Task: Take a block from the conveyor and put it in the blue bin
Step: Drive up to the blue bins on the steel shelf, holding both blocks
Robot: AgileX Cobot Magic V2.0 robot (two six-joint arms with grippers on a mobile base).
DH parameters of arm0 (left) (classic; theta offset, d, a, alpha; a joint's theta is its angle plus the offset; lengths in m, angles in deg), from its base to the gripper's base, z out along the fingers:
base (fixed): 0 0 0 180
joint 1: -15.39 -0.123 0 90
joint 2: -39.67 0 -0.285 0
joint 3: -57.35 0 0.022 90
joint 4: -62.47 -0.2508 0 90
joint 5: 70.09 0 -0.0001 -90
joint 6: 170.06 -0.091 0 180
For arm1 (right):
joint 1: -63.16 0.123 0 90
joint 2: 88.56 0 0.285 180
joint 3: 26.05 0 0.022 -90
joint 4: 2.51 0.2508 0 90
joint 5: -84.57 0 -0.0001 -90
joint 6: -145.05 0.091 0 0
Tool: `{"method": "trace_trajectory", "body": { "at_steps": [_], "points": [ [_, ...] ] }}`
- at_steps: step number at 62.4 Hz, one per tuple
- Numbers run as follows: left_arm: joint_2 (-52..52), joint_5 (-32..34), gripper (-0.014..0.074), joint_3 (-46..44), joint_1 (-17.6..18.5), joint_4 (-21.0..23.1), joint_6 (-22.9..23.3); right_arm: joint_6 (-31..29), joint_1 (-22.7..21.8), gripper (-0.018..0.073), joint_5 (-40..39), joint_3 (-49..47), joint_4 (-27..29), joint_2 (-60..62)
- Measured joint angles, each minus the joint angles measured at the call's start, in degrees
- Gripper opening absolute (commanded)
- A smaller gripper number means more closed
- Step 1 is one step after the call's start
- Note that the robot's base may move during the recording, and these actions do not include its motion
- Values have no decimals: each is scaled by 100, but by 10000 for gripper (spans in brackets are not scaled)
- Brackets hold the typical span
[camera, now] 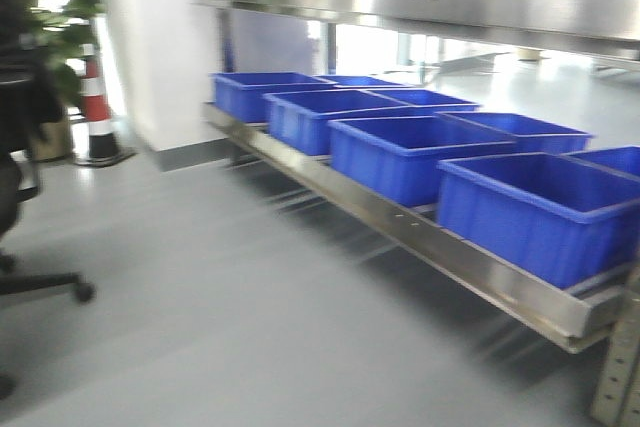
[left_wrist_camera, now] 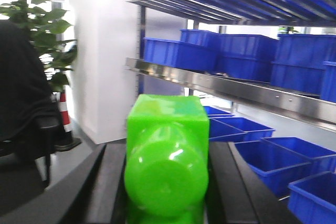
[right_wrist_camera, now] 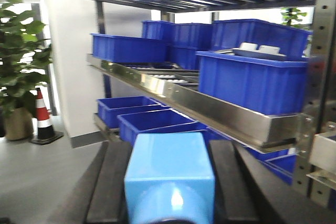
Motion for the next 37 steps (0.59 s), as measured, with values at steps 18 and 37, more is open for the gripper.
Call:
{"method": "trace_trajectory", "body": {
  "at_steps": [18, 37],
  "points": [
    [0, 0, -111, 0, 0, 0, 0, 0, 0, -162, 0, 0, 0, 0],
    [0, 0, -111, 0, 0, 0, 0, 0, 0, -162, 0, 0, 0, 0]
  ]
}}
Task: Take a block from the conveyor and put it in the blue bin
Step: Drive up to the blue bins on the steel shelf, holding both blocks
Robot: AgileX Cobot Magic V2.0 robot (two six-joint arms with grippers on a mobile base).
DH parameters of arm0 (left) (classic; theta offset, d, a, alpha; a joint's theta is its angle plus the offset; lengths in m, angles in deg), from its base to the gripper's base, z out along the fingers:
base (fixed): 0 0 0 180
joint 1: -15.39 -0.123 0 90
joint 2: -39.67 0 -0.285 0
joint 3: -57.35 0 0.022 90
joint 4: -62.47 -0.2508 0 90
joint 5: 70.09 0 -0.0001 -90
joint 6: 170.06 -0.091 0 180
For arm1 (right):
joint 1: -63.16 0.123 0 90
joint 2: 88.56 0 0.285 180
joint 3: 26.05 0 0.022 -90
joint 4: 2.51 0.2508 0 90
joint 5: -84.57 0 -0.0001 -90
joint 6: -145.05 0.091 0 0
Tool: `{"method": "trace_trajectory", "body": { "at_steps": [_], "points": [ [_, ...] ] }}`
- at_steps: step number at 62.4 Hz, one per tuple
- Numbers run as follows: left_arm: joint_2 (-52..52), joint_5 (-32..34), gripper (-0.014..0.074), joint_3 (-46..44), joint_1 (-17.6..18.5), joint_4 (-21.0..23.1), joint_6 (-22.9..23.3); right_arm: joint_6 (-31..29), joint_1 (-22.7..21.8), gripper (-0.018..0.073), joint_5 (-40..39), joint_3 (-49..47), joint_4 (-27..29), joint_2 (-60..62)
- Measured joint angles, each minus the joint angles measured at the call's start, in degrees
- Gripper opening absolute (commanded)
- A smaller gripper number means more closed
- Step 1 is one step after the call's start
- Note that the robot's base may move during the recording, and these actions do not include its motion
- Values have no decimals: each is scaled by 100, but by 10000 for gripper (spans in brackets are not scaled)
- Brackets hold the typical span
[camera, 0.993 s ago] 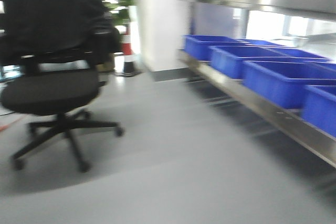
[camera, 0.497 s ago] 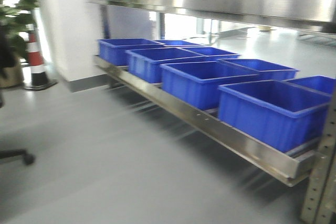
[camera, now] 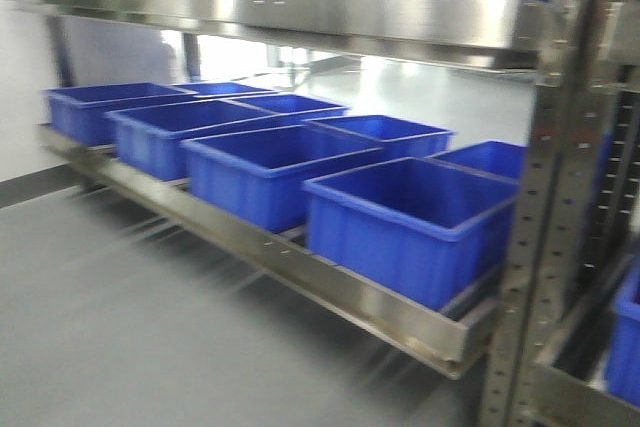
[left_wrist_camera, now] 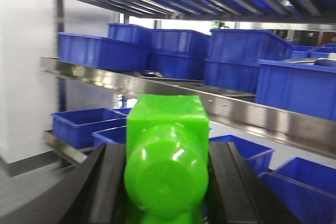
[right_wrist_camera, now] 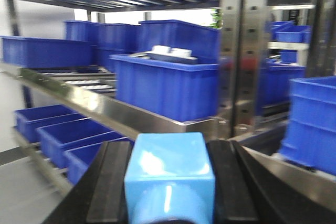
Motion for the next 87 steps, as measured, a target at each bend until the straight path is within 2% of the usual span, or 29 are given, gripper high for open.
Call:
{"method": "trace_trajectory", "body": {
  "at_steps": [87],
  "points": [
    [0, 0, -111, 0, 0, 0, 0, 0, 0, -162, 0, 0, 0, 0]
  ]
}}
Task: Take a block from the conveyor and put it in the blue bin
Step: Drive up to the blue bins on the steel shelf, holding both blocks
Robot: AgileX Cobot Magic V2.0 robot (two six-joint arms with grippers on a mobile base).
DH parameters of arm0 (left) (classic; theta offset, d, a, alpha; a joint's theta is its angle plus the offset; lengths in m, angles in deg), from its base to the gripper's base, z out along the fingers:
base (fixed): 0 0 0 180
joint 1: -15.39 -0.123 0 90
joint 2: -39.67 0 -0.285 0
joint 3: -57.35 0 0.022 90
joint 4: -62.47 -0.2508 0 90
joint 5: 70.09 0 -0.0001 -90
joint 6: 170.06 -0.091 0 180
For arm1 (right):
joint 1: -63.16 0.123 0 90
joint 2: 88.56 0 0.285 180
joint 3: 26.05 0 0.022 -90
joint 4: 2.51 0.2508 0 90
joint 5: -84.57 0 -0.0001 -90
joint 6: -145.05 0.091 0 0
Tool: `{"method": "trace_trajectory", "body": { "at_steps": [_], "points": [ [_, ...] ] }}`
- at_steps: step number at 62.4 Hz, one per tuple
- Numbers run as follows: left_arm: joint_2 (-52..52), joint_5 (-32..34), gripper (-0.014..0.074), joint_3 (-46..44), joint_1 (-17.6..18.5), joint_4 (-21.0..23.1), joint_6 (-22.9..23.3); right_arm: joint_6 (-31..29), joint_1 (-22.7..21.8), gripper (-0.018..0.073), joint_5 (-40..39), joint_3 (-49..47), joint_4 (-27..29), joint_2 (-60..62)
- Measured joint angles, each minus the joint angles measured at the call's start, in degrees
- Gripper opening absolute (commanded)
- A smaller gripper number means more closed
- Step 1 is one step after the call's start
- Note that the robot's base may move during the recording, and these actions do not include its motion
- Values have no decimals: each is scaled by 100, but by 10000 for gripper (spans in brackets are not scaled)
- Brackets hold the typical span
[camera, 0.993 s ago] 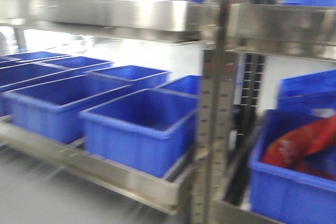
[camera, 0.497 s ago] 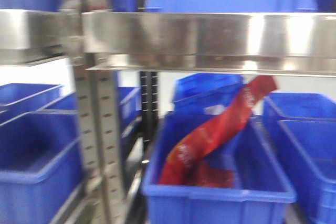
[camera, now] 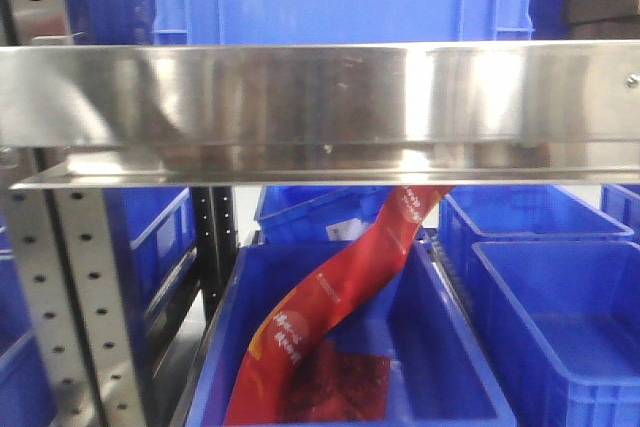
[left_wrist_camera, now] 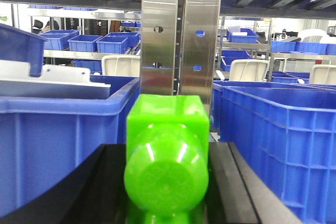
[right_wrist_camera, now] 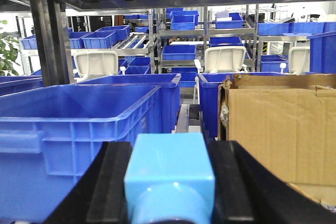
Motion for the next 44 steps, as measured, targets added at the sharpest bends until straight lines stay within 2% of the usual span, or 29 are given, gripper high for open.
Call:
{"method": "trace_trajectory", "body": {
  "at_steps": [44],
  "points": [
    [0, 0, -111, 0, 0, 0, 0, 0, 0, -162, 0, 0, 0, 0]
  ]
}}
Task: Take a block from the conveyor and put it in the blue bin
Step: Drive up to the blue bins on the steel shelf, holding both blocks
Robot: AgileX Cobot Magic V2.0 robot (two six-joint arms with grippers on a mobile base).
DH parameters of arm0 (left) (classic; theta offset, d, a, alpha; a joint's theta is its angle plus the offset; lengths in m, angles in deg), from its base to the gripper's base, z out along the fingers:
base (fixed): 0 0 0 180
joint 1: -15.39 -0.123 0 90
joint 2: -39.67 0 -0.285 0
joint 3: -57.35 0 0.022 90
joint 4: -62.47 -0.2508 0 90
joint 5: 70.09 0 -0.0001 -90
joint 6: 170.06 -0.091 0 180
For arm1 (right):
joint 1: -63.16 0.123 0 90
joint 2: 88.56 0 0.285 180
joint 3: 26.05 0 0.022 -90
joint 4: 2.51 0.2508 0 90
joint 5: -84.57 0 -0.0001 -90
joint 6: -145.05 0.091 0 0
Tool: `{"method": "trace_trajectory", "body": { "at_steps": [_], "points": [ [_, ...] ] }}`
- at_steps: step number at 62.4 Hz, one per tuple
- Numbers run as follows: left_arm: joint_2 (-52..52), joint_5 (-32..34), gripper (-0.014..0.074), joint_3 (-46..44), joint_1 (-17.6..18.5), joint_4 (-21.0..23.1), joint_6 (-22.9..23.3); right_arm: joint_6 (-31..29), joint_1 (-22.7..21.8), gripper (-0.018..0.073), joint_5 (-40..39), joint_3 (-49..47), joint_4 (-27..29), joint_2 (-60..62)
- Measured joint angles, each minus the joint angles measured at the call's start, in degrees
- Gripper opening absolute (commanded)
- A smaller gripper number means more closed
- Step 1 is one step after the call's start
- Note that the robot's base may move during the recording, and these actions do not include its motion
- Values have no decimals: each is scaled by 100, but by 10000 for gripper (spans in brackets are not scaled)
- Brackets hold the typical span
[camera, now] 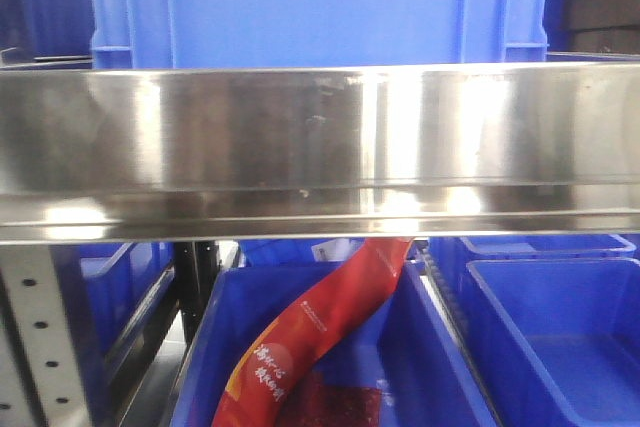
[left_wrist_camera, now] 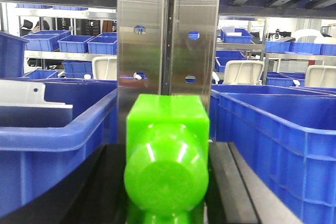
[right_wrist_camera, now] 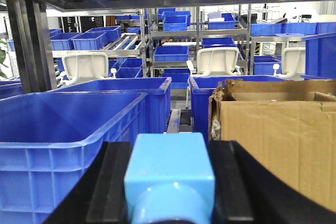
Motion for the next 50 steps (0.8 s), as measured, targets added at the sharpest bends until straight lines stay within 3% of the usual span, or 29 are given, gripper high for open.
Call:
{"method": "trace_trajectory", "body": {
  "at_steps": [50],
  "points": [
    [0, 142, -111, 0, 0, 0, 0, 0, 0, -162, 0, 0, 0, 0]
  ]
}}
